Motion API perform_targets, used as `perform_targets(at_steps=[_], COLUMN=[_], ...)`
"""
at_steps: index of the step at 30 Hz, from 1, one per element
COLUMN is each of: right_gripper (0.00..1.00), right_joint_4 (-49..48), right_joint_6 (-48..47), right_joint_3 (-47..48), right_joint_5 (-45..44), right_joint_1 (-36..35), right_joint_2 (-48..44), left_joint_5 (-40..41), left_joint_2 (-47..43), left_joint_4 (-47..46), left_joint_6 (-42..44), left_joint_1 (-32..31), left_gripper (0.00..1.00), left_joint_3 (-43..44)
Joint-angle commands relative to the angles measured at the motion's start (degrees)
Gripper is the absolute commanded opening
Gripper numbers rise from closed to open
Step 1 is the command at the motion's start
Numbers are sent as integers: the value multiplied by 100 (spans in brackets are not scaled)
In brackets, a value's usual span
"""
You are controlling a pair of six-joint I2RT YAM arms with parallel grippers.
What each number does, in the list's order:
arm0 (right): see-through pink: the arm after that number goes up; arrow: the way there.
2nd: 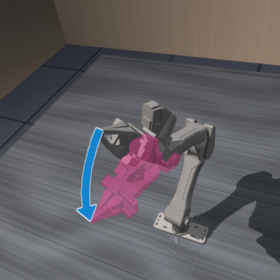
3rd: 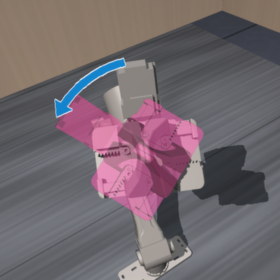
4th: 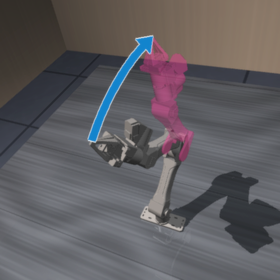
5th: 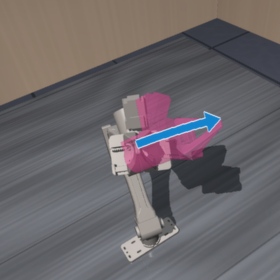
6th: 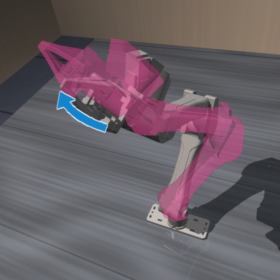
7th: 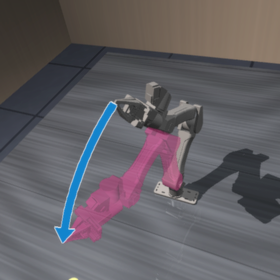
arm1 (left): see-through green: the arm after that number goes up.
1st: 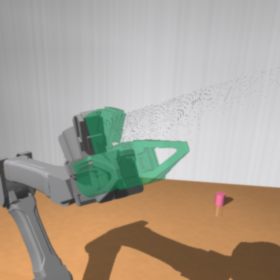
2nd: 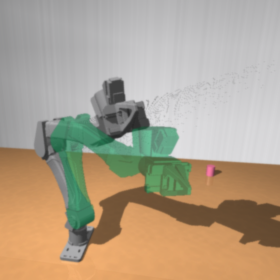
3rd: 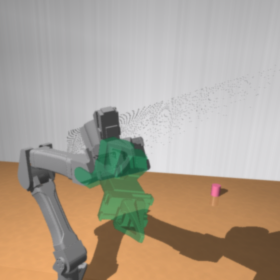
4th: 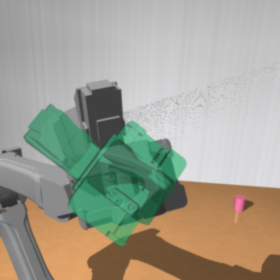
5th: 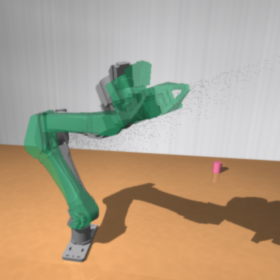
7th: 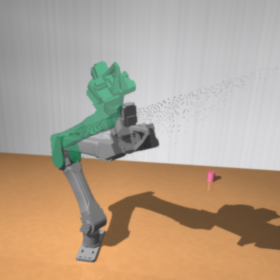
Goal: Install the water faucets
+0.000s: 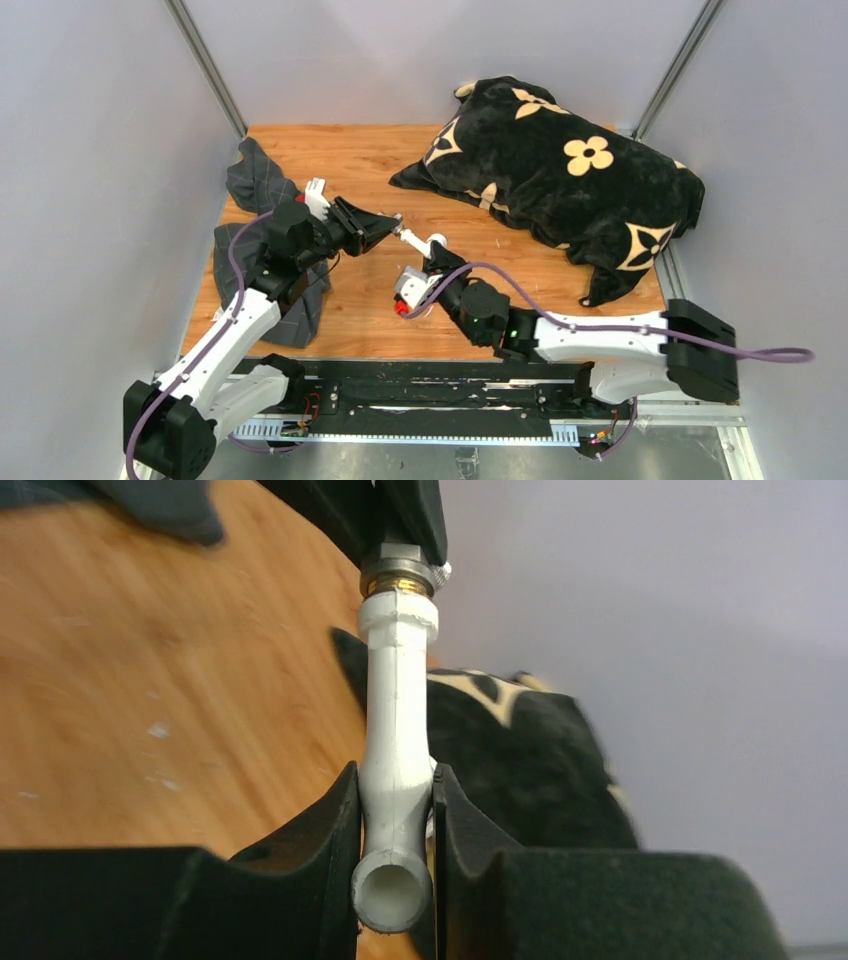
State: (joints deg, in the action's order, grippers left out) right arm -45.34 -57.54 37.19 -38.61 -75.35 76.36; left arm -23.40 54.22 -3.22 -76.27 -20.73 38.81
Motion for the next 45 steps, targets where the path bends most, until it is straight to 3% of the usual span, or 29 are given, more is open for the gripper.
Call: perform_targets(at_steps=[1, 5, 10, 14, 20, 22, 23, 28, 35, 39, 43, 45], right_gripper=[1, 1, 0, 1, 0, 1, 5, 67, 74, 76, 77, 78], right_joint_4=[2176, 2484, 1704, -177, -4083, -4547, -4559, -4435, -2074, 87, 2741, 3616], right_joint_6=[3276, 5045, 7222, 9347, 13032, 13856, 13932, 13471, 12159, 10781, 8901, 7937], right_joint_3=[423, 516, 379, -1, -363, -244, -159, -578, -1063, -1098, -680, -425], right_joint_5=[2198, 4040, 6337, 7872, 8466, 8578, 8707, 8302, 8061, 7695, 6899, 6421], right_joint_1=[265, 845, 2011, 2814, 3485, 3595, 3608, 3744, 4109, 4224, 4183, 4029], right_joint_2=[-762, -1085, -1102, -709, 581, 1013, 1130, 928, -299, -1457, -2616, -3062], left_joint_5=[88, 9, -118, -202, -333, -373, -376, -168, 44, 94, 159, 152], left_joint_2=[-41, -2, 0, -43, -121, -142, -163, -280, -363, -337, -304, -278], left_joint_4=[-54, -107, -332, -342, -573, -633, -667, -688, -661, -653, -671, -648], left_joint_6=[415, 461, 531, 601, 763, 765, 749, 600, 354, 301, 214, 188], left_joint_1=[16, 16, 10, 8, 8, 8, 8, 12, 8, 8, 8, 9], left_gripper=[0, 0, 0, 0, 0, 0, 0, 0, 0, 0, 0, 0], left_joint_3=[160, 171, 142, 110, 21, -14, -39, -117, -249, -249, -238, -202])
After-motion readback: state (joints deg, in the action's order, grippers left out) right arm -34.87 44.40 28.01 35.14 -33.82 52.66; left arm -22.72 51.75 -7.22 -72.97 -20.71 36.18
